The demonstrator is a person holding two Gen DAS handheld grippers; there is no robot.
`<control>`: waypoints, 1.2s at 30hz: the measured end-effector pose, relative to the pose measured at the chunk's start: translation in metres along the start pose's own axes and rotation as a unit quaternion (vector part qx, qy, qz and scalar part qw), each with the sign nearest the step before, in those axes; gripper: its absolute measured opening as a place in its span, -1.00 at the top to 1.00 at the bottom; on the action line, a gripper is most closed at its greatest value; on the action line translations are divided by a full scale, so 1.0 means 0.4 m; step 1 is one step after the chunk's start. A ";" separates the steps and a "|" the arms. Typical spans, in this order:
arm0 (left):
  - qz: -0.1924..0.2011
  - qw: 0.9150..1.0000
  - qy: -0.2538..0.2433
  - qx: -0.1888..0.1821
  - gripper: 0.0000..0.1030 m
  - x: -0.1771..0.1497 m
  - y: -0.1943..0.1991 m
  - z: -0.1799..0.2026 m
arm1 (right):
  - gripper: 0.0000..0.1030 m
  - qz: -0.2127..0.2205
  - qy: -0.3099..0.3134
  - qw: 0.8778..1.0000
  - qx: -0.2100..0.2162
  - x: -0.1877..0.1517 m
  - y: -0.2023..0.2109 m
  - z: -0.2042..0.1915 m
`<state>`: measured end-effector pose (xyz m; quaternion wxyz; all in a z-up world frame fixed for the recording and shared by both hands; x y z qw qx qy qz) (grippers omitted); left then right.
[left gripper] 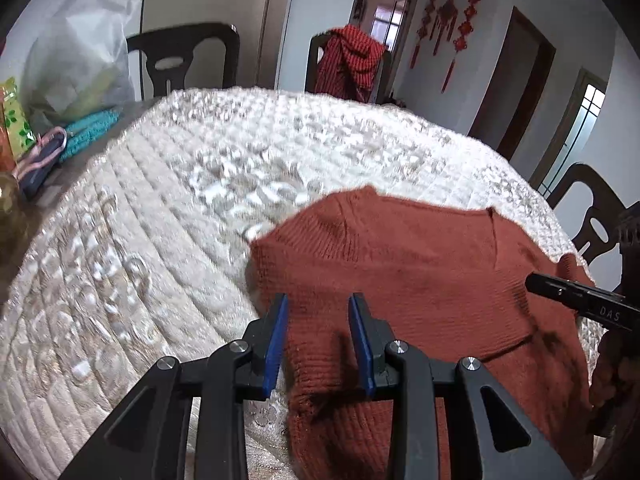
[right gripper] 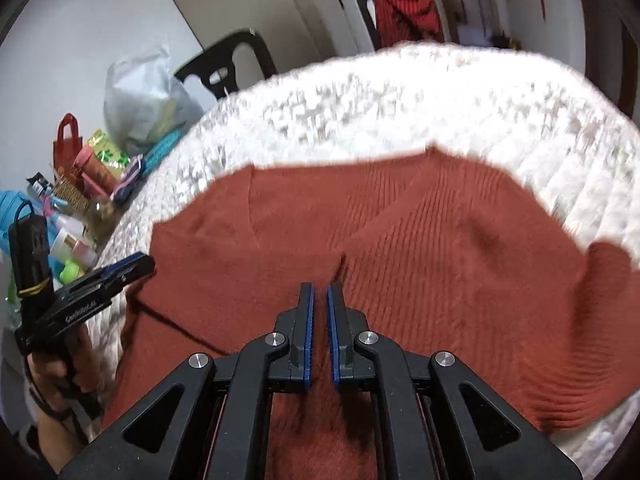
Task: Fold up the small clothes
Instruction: 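Carry the held sleeve across the sweater body with the left tool and release, then grasp the cuff of the other sleeve with the right tool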
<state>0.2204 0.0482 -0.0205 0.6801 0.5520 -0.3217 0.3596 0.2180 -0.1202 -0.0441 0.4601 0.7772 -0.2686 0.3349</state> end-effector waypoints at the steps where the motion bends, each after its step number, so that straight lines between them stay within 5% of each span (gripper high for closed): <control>1: 0.005 1.000 -0.001 0.001 0.35 0.007 0.001 0.003 | 0.88 0.008 0.002 1.000 0.003 0.008 0.005 -0.005; 8: -0.028 1.000 -0.010 0.010 0.35 -0.024 -0.063 0.013 | 0.88 -0.034 0.016 0.999 0.000 -0.022 -0.071 -0.006; 20: -0.026 0.999 -0.025 0.015 0.35 -0.075 0.020 0.010 | 0.86 -0.024 0.031 0.999 0.015 -0.091 0.025 -0.008; 24: -0.016 0.999 -0.028 0.015 0.35 -0.084 0.066 0.023 | 0.85 -0.015 0.045 0.999 -0.010 -0.094 0.070 0.003; 31: 0.012 1.000 -0.028 -0.004 0.24 -0.082 0.150 0.083 | 0.32 0.019 0.025 0.999 -0.009 -0.111 0.176 0.024; 36: 0.006 0.999 -0.051 -0.014 0.15 -0.104 0.145 0.131 | 0.32 0.044 -0.007 0.998 -0.033 -0.110 0.238 0.106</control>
Point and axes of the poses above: each gripper's, at about its wrist camera, not at the fingertips, and y roughly against the way its jaws point, z to its right, x to its top, the point moved 7 cm from there along -y, roughly the way its jaws point, and after that the axes turned 14 degrees about z, right-handed, at the moved point
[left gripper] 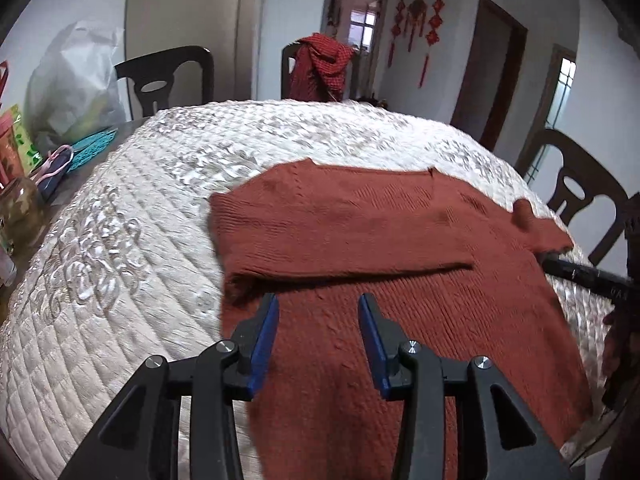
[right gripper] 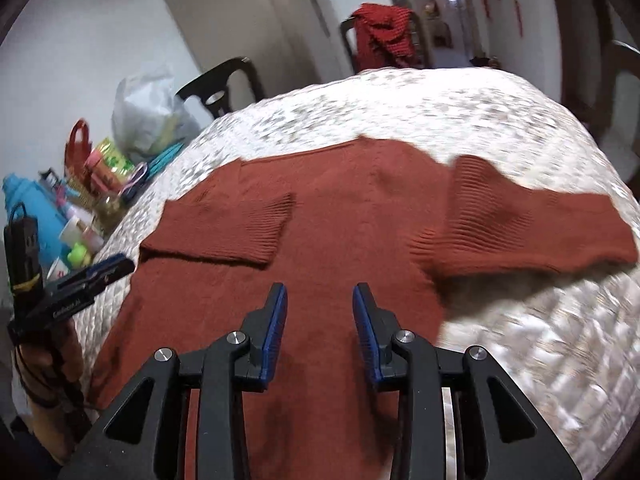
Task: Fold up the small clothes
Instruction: 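Grasp the cuff of the other sleeve with the right tool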
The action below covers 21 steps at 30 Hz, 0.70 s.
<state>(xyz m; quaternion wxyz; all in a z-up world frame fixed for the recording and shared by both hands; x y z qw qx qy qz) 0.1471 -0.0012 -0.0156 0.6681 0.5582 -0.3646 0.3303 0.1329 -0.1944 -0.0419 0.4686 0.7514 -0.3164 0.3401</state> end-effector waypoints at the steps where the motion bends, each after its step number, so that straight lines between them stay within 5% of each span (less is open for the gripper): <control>1: -0.002 1.000 -0.004 -0.002 0.15 -0.006 -0.001 0.007 | 0.32 0.003 -0.008 1.000 -0.010 0.002 0.006 0.022; 5: -0.012 1.000 -0.006 -0.007 0.15 -0.029 -0.013 0.025 | 0.31 0.022 -0.078 0.995 -0.056 0.011 0.048 0.160; 10: -0.029 1.000 0.001 -0.008 0.15 -0.054 -0.023 0.031 | 0.18 0.051 -0.183 0.975 -0.113 0.013 0.101 0.330; 15: -0.042 0.999 -0.005 -0.001 0.11 -0.066 -0.027 0.032 | 0.17 0.080 -0.270 0.954 -0.107 0.022 0.108 0.422; 21: -0.042 0.999 0.002 -0.008 0.06 -0.072 -0.025 0.028 | 0.17 0.097 -0.293 0.945 -0.112 0.058 0.078 0.468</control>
Point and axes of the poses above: each gripper's, at about its wrist camera, not at the fingertips, and y roughly against the way its jaws point, z to its right, x to its top, the point moved 7 cm from there along -y, roughly the way its jaws point, and after that the axes turned 14 degrees about z, right-handed, at the moved point
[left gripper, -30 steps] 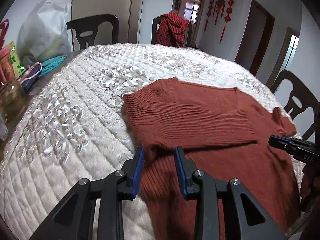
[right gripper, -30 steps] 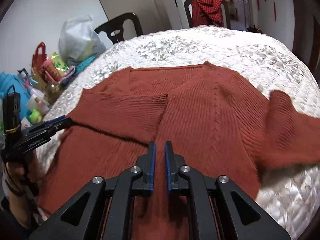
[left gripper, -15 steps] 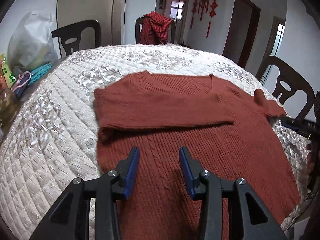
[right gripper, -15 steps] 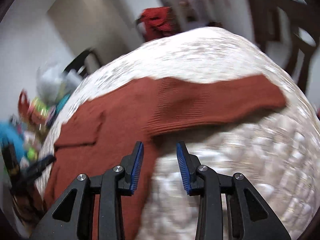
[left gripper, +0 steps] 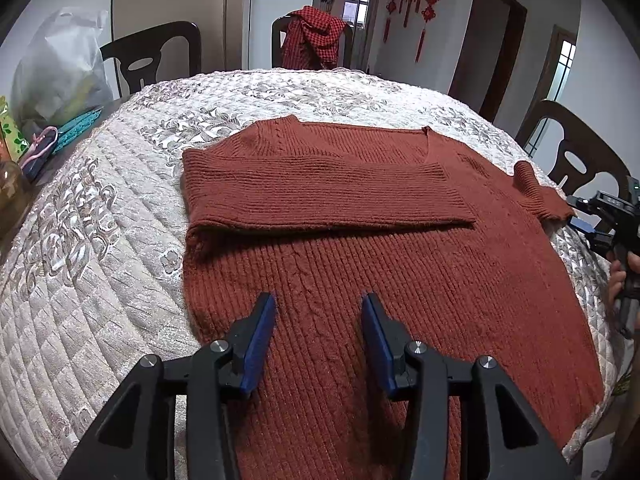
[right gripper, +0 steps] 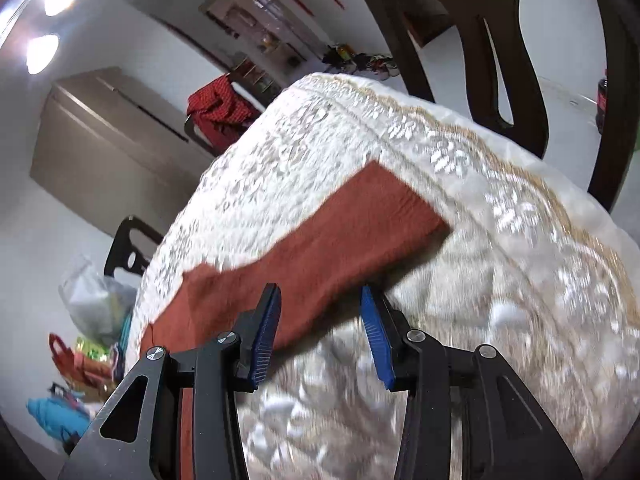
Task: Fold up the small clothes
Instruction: 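Grasp the cuff of the other sleeve with the right tool, then fold the held sleeve across the sweater body with the right tool and release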
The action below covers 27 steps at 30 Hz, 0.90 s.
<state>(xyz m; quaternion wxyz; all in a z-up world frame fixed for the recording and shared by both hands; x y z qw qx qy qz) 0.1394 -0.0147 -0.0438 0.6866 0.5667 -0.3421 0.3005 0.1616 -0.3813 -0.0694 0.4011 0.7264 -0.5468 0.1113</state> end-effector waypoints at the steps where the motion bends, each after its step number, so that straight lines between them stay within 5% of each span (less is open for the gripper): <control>1: 0.000 1.000 0.002 -0.001 0.06 0.000 -0.001 -0.001 | 0.19 0.003 -0.003 1.000 -0.003 0.008 -0.010 0.001; 3: 0.000 1.000 0.004 -0.003 0.04 -0.001 -0.001 -0.002 | 0.26 0.006 -0.003 1.000 -0.007 0.024 -0.024 0.006; 6: -0.001 1.000 -0.001 -0.005 -0.02 -0.001 -0.002 0.002 | 0.84 -0.001 0.017 0.999 -0.029 0.032 -0.034 0.017; 7: -0.002 1.000 -0.004 -0.004 -0.03 -0.001 -0.003 0.004 | 0.87 -0.008 0.014 1.000 -0.022 0.029 -0.039 0.013; 16: -0.002 1.000 -0.007 -0.006 -0.08 -0.001 -0.003 0.006 | 0.88 -0.010 0.108 0.986 0.124 -0.026 0.030 -0.302; 23: -0.002 1.000 -0.003 -0.009 -0.09 -0.001 -0.002 0.005 | 0.88 -0.109 0.188 0.953 0.211 -0.248 -0.041 -0.548; 27: -0.001 1.000 0.005 -0.016 -0.09 0.000 -0.001 0.002 | 0.82 -0.179 0.218 0.934 0.221 -0.382 -0.085 -0.572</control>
Point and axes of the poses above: each gripper's, at about its wrist camera, not at the fingertips, and y roughly against the way its jaws point, z to its right, x to its top, the point moved 7 cm from there along -y, roughly the way its jaws point, and after that the axes turned 14 degrees about z, right-handed, at the moved point
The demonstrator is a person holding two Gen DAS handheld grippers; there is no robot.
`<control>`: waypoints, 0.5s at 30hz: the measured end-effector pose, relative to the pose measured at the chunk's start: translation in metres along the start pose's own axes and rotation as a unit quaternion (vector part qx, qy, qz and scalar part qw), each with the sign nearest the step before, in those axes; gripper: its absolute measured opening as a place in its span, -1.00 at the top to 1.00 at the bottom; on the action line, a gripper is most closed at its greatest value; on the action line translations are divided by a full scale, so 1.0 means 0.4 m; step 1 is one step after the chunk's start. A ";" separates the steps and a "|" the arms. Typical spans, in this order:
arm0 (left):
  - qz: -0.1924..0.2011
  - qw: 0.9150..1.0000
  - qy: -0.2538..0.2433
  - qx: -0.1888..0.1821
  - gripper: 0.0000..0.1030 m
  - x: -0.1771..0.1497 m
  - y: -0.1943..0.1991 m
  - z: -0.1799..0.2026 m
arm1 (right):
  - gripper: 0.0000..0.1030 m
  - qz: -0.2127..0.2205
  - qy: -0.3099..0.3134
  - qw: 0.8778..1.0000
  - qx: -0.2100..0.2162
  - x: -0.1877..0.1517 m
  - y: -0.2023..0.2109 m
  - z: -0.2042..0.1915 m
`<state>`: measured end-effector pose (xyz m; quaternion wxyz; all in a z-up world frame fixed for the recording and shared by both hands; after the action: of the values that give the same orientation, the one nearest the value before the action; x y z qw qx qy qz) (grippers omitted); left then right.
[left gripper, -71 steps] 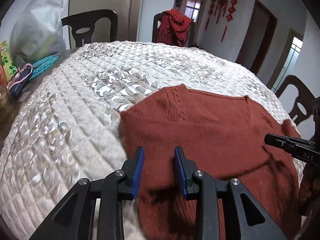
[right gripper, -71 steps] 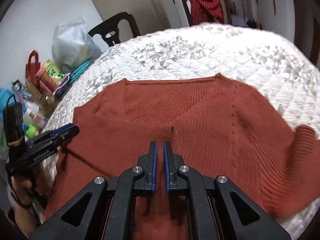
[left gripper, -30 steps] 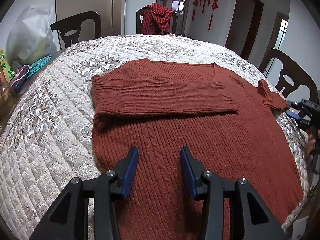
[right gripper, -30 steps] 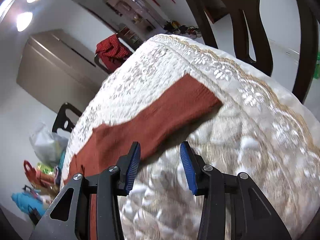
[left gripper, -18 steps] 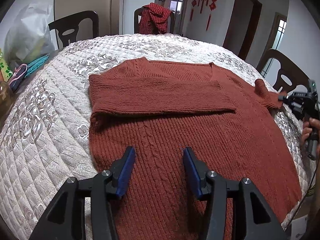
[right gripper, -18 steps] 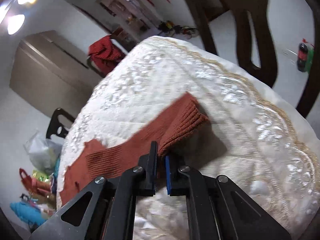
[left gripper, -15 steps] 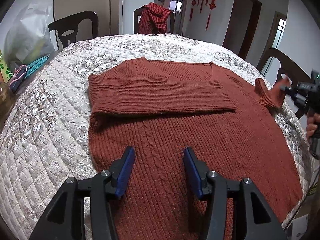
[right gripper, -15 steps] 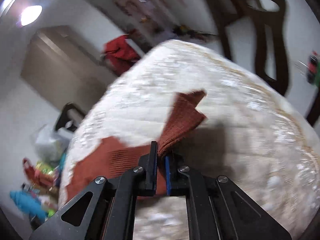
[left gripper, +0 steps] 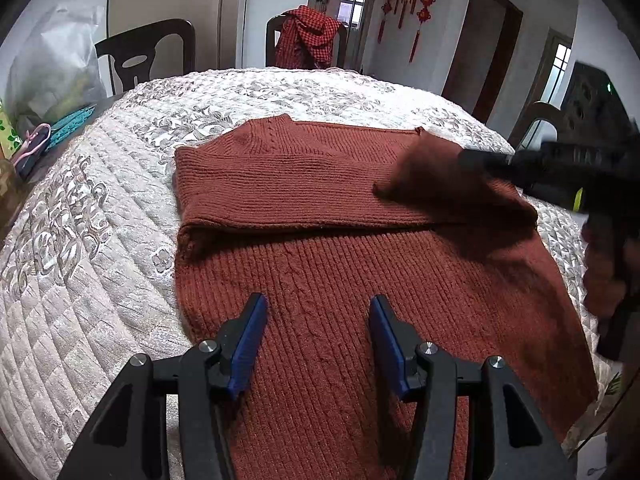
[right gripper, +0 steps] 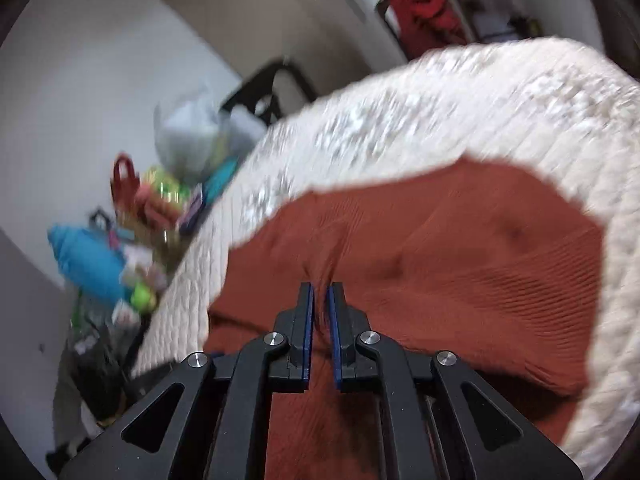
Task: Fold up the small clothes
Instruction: 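Fold the held sleeve across the sweater body with the right tool and release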
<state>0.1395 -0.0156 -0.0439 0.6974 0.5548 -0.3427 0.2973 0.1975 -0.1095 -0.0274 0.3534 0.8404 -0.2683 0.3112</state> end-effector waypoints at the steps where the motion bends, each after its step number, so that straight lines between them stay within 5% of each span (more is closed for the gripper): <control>1: 0.000 1.000 0.002 -0.001 -0.09 0.000 0.001 0.000 | 0.79 -0.005 0.009 1.000 0.002 -0.018 -0.004 -0.005; 7: 0.004 1.000 0.012 -0.002 -0.09 0.005 0.009 -0.002 | 0.74 0.011 0.019 1.000 0.009 -0.043 0.090 0.015; 15: 0.023 0.997 0.007 -0.066 -0.09 0.106 -0.019 0.092 | 0.74 0.017 0.042 0.998 -0.048 -0.081 0.166 0.069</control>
<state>0.1651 -0.0516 -0.0085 0.7282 0.4970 -0.3693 0.2938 0.1406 -0.1631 -0.0375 0.3988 0.8040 -0.2823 0.3390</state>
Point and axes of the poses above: each gripper's, at about its wrist camera, not at the fingertips, and y roughly against the way its jaws point, z to its right, x to its top, the point moved 7 cm from there along -y, roughly the way its jaws point, and after that the axes turned 14 degrees about z, right-handed, at the moved point
